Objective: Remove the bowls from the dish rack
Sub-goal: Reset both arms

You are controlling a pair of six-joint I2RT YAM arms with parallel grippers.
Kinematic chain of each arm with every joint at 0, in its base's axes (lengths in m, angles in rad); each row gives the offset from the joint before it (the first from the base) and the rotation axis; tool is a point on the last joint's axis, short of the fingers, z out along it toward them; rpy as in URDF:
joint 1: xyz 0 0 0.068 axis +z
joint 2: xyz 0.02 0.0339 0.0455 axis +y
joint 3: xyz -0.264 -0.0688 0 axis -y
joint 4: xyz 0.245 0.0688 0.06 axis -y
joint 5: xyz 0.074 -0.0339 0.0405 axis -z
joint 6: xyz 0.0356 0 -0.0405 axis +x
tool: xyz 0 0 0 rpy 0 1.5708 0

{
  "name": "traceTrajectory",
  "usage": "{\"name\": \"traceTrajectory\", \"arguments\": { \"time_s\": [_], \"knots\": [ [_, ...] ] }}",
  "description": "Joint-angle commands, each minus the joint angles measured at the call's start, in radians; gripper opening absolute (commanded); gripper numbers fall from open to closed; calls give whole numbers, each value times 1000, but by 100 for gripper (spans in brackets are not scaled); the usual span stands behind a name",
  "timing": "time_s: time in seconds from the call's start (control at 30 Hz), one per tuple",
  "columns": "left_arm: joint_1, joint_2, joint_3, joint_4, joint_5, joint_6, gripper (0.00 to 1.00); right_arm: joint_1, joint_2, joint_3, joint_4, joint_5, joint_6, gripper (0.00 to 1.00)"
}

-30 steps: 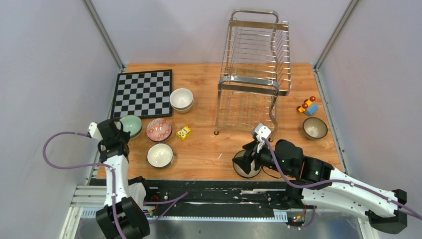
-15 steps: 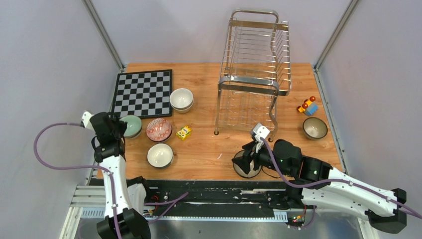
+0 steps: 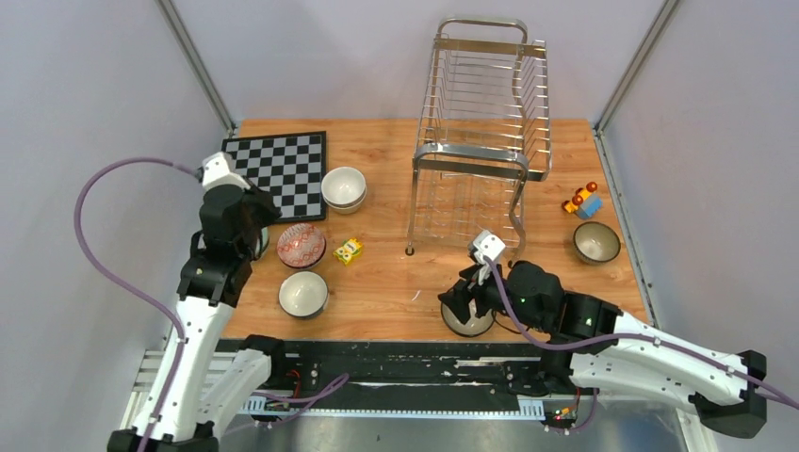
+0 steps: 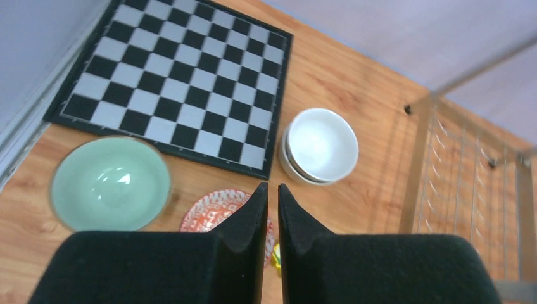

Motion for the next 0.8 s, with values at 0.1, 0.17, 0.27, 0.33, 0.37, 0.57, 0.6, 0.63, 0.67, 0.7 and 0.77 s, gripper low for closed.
{"name": "traceTrajectory", "arguments": {
  "time_s": [0.1, 0.17, 0.27, 0.33, 0.37, 0.57, 0.6, 0.63, 0.67, 0.7, 0.77],
  "knots": [
    [-231, 27, 62, -102, -168, 180, 21, 13, 21, 99, -37, 167, -61, 72],
    [-281, 36, 79, -146, -196, 212, 26, 13, 16, 135, -62, 228, -96, 72],
    [-348, 58, 100, -221, -218, 244, 37, 13, 9, 194, -97, 323, -146, 72],
    [-367, 53, 96, -251, -204, 245, 48, 13, -2, 225, -104, 379, -171, 73],
    [-369, 44, 92, -254, -202, 232, 55, 14, -6, 238, -106, 409, -178, 73],
    [-368, -76, 1, -175, -245, 145, 100, 13, -9, 291, -101, 507, -182, 73],
    [-368, -95, -9, -171, -239, 147, 100, 13, -6, 294, -101, 511, -183, 73],
    [-368, -110, -19, -169, -235, 149, 100, 13, -2, 298, -101, 515, -183, 73],
    [-368, -119, -26, -168, -234, 147, 100, 12, 2, 301, -100, 517, -185, 73],
    [-369, -125, -30, -171, -234, 148, 100, 13, 6, 304, -101, 519, -185, 73],
    [-368, -125, -28, -186, -241, 149, 100, 13, 15, 308, -99, 519, -185, 73]
  ]
}}
